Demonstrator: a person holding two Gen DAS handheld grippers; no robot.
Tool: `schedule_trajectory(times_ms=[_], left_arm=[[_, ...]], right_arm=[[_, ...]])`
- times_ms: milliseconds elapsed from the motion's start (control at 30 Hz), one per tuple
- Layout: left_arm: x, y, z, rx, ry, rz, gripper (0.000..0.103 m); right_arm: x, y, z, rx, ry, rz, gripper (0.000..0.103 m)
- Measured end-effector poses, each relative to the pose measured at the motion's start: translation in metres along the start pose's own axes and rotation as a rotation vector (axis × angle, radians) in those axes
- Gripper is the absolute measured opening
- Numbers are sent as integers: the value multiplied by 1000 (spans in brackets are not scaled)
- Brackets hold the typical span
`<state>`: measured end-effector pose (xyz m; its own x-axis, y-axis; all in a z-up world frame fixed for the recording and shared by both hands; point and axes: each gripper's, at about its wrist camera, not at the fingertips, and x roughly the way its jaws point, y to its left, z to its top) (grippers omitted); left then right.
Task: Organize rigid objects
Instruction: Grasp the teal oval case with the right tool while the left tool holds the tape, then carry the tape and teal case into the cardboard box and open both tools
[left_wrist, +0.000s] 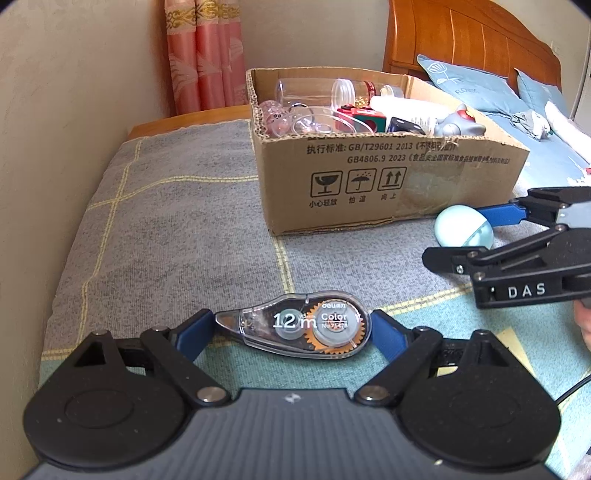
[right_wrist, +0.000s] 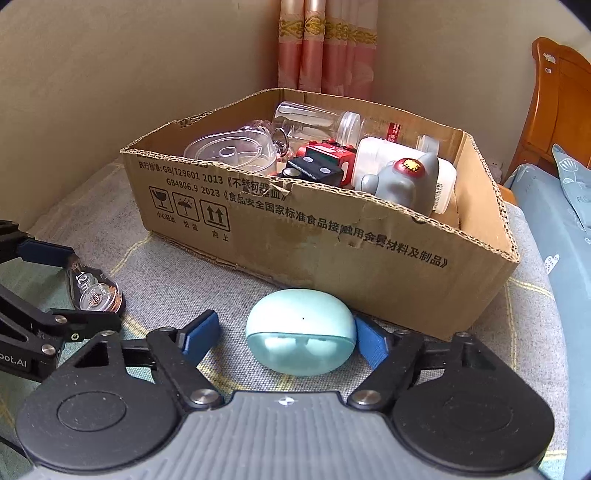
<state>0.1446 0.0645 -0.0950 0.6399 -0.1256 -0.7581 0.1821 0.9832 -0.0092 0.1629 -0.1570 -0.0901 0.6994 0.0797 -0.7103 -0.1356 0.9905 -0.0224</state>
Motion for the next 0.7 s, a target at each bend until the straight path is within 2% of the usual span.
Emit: schedule_trajectory(times_ms=[167,433,700], left_arm=[[0,1,1,4,-1,-5,90],[-5,-1,4,-2,12,-27,89],[-22,-13,13,44,22,-19,89]], right_arm=[[-3,-1,0,7,-8,-11,66],[-8,-3,-1,-27,16,-10,66],[-26,-6,-7,-92,39,19,66]])
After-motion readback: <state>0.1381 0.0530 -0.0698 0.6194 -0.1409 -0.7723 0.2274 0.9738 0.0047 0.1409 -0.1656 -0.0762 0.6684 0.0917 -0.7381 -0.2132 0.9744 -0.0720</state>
